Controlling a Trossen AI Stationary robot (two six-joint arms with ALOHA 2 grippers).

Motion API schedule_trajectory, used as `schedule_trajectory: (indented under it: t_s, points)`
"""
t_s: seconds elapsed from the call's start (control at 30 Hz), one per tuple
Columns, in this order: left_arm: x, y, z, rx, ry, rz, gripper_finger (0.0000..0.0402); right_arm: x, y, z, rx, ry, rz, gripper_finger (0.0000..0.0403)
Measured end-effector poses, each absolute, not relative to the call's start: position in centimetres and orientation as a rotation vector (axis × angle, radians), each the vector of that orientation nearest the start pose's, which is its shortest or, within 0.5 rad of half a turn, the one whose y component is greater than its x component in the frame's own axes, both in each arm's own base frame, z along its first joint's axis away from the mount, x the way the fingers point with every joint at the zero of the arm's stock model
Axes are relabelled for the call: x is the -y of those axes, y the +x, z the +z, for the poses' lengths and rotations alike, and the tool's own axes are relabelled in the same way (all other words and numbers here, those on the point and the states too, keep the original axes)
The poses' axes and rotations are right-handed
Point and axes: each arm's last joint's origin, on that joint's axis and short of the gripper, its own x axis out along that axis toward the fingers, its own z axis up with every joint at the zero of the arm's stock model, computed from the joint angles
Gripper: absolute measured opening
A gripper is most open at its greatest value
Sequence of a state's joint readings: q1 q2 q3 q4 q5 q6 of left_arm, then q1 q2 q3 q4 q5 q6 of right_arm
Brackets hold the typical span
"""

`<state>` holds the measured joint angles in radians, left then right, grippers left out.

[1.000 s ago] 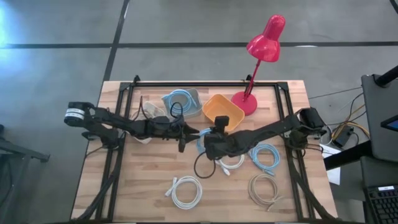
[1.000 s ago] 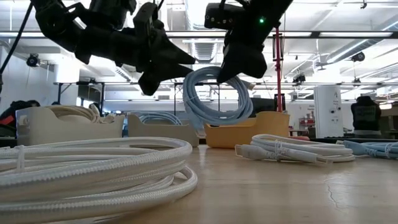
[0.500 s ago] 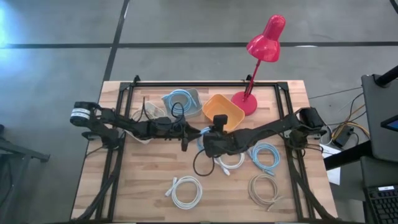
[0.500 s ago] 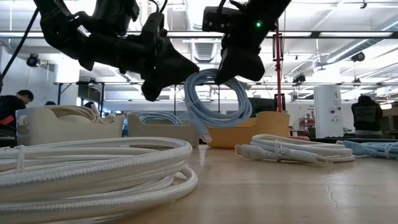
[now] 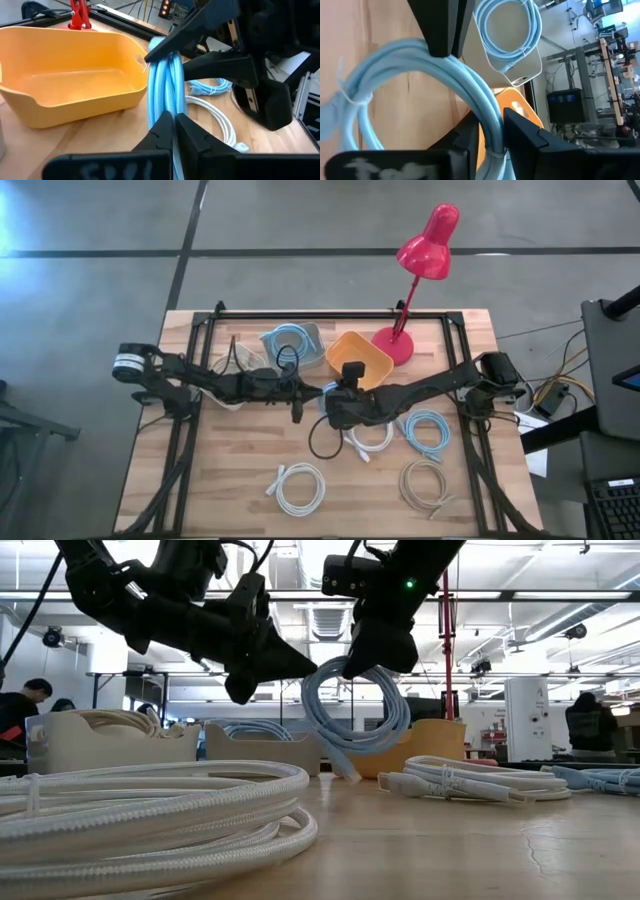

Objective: Sort HDMI cables
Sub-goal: Put the left light blue hdmi cable into the gray bin

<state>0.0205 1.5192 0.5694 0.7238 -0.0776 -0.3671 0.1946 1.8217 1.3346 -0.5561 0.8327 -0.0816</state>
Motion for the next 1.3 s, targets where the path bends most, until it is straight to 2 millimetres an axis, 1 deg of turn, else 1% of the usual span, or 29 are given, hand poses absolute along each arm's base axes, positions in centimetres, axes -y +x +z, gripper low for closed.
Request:
schedule_trajectory:
  t_s: [0.1,0.2,0.33,0.47,0.63,0.7,0.8,0.9,1.07,1.17,1.3]
  points:
    - [-1.1,29.2,18.1,-0.206,-0.345,0.146,0.0005,-5.1,37.2,22.3,-0.945,-0.6,-0.542,0.0093]
    - [-1.4,29.2,18.1,-0.203,-0.337,0.157,0.0002,-4.7,37.4,22.3,-0.94,-0.622,-0.543,0.0094]
    - [-1.7,29.4,18.7,-0.187,-0.303,0.173,0.0013,-3.7,37.4,22.3,-0.957,-0.624,-0.561,0.0066]
    - [-2.1,28.9,20.0,-0.157,-0.234,0.216,0.0028,-2.2,37.7,22.3,-0.953,-0.592,-0.602,0.003]
    - [-2.5,27.0,22.7,-0.115,-0.133,0.407,0.0035,-0.4,38.6,23.0,-0.853,-0.528,-0.654,0.003]
    - [-2.5,26.1,23.7,-0.115,-0.103,0.441,0.0033,0.1,39.2,23.4,-0.776,-0.492,-0.661,0.0031]
    - [-2.5,24.8,25.2,-0.088,-0.081,0.444,0.003,1.1,40.0,24.2,-0.636,-0.41,-0.71,0.0043]
    - [-2.4,23.6,26.7,-0.036,-0.079,0.442,0.003,2.5,40.4,24.9,-0.543,-0.341,-0.763,0.0049]
    - [-2.3,22.3,27.8,0.003,-0.084,0.44,0.0028,5.0,40.6,25.6,-0.423,-0.207,-0.855,0.0052]
    - [-2.3,22.1,27.9,-0.004,-0.083,0.441,0.0028,6.6,41.1,24.8,-0.381,-0.157,-0.895,0.0054]
    - [-2.3,22.2,27.4,-0.038,-0.077,0.443,0.0028,8.0,42.5,22.3,-0.359,-0.16,-0.864,0.0055]
